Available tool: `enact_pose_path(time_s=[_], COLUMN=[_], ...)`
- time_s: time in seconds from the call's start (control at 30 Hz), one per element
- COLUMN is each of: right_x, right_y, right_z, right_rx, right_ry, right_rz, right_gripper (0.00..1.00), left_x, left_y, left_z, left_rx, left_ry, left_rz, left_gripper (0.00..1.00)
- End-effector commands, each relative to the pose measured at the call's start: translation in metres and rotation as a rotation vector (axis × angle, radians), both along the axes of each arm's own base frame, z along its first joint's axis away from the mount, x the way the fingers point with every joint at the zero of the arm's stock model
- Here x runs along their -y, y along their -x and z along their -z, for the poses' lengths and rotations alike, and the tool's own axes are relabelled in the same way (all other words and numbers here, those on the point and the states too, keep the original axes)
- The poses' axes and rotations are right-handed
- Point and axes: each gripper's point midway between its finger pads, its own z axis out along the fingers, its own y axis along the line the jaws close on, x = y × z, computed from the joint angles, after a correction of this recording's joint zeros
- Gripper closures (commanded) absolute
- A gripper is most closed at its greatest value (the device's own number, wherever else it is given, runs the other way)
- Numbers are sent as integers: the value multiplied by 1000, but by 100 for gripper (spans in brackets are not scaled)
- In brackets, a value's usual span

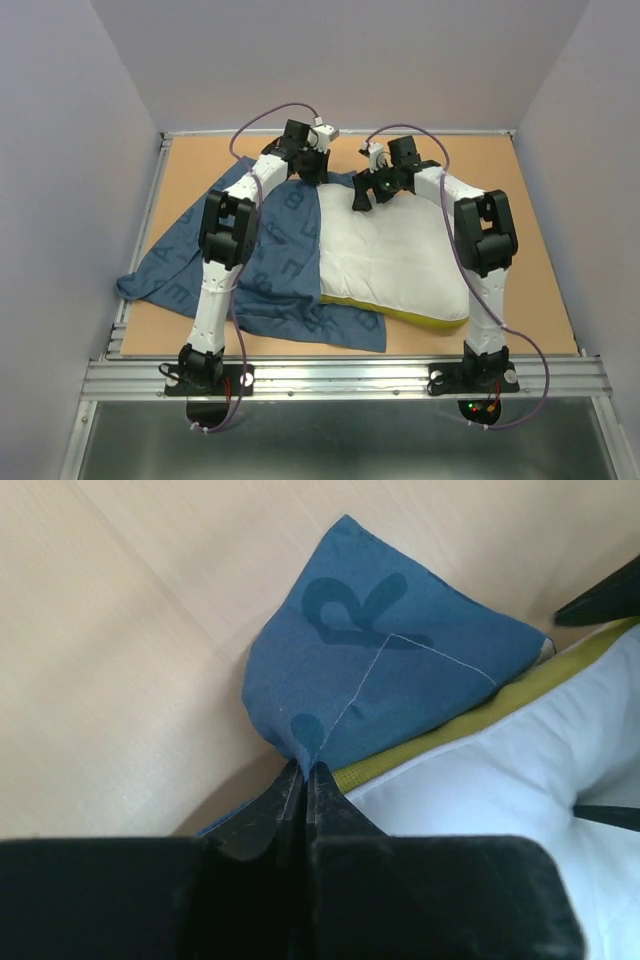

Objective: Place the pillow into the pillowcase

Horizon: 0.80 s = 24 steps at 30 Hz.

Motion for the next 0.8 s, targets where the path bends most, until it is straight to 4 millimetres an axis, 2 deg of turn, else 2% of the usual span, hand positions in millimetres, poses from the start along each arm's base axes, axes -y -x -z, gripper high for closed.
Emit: enact_pose_path(time_s=[0.0, 0.03, 0.1, 0.13, 0.17, 0.23, 0.33, 0.37, 0.4, 0.43, 0.5, 0.53, 0.6, 0.73, 0.77], right_x=[-23, -26, -36, -42, -46, -61, -78, -87, -91, -97, -100, -100, -100, -95, -92], right_y=[-2, 2, 15, 22, 27, 38, 56, 65, 70, 78, 83, 88, 89, 95, 95], right_z=[-6, -3, -4, -15, -23, -38, -73, -78, -89, -88, -96, -92, -94, -97, -91], right_rx=[-9, -30, -57, -56, -52, -35, 41, 49, 74, 69, 89, 76, 82, 95, 92], right_ry=[-112, -129, -178, -214, -231, -256, -290, -295, -299, -301, -304, -305, -308, -300, -287], right_rz=[-99, -116, -169, -205, -218, -260, -307, -330, -342, -358, -362, -358, -353, -337, -328], right_gripper=[9, 30, 59, 93, 99, 99, 99, 99, 100, 99, 100, 99, 99, 99, 99], left_x=[10, 11, 16, 18, 21, 36, 62, 72, 87, 98, 117, 125, 140, 149, 152], left_y=[10, 13, 20, 23, 26, 34, 52, 53, 63, 64, 74, 75, 76, 69, 64], left_z=[-48, -46, -52, -58, -63, -79, -106, -119, -127, -139, -150, -159, -161, -155, -148], left_rx=[38, 21, 3, -11, -24, -42, -88, -67, -99, -76, -97, -121, -126, -170, -169], left_ry=[92, 100, 135, 161, 188, 266, 377, 414, 453, 487, 544, 586, 616, 688, 698], left_rz=[41, 42, 62, 63, 61, 92, 122, 141, 156, 176, 208, 199, 198, 162, 162], left_gripper=[91, 95, 100, 100, 100, 100, 100, 100, 100, 100, 100, 100, 100, 100, 100])
